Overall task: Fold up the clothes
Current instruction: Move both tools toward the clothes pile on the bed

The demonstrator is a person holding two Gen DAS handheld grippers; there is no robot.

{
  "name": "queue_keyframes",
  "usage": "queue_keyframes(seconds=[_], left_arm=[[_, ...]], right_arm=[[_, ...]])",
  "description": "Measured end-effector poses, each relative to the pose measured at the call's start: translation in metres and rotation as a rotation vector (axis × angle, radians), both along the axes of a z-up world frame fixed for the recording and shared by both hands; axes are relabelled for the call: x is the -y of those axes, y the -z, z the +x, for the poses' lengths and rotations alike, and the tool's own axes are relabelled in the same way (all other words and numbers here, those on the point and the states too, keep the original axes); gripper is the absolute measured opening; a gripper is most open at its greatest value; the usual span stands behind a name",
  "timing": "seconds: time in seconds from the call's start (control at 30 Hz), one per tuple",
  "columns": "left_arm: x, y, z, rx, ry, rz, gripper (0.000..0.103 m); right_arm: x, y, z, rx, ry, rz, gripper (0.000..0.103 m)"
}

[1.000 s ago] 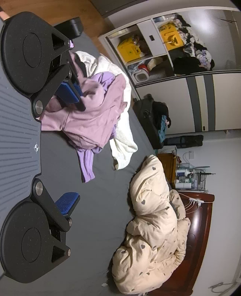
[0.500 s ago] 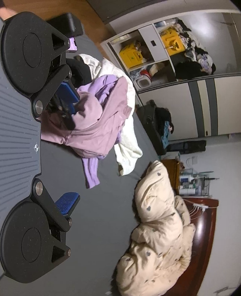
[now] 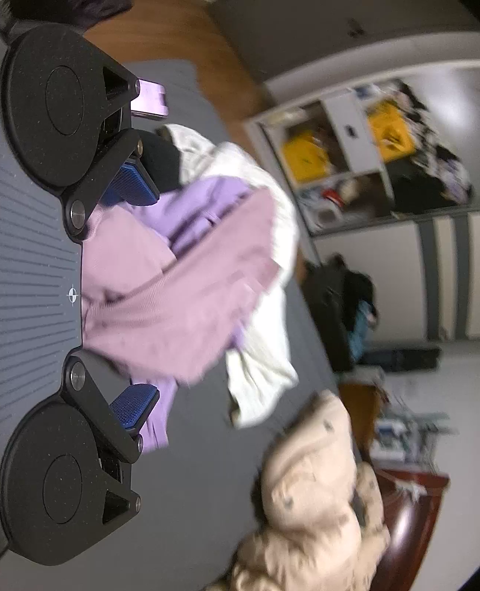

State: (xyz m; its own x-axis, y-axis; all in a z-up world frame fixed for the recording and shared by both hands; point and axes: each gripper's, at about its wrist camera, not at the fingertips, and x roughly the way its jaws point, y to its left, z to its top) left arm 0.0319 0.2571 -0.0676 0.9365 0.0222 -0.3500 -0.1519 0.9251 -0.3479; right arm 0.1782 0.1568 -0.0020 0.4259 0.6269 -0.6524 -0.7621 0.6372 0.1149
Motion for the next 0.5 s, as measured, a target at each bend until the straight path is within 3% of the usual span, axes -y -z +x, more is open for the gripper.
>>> queue_keyframes(seconds=[0.13,0.2,0.27,0.5], left_arm=[[-0.013,-0.009,-0.011,0.047,-0.113,0.025,0.056],[-0.014,-0.010,-0.012,0.048,-0.142,0.065,0.064],[-0.015,-0.011,-0.010,0.041,-0.161,0.087,0.064],[-0.037,-0.002,0.002,-0.043,-0.212,-0.082,0.065]], right_arm=[[-0.019,0.014,0.009,-0.025,-0.023,-0.035,0.103],[-0.029,0.021,0.014,-0.038,-0.034,-0.053,0.103],[-0.039,0.029,0.019,-0.051,-0.046,-0.071,0.103],[-0.072,0.053,0.035,-0.095,-0.086,-0.133,0.103]])
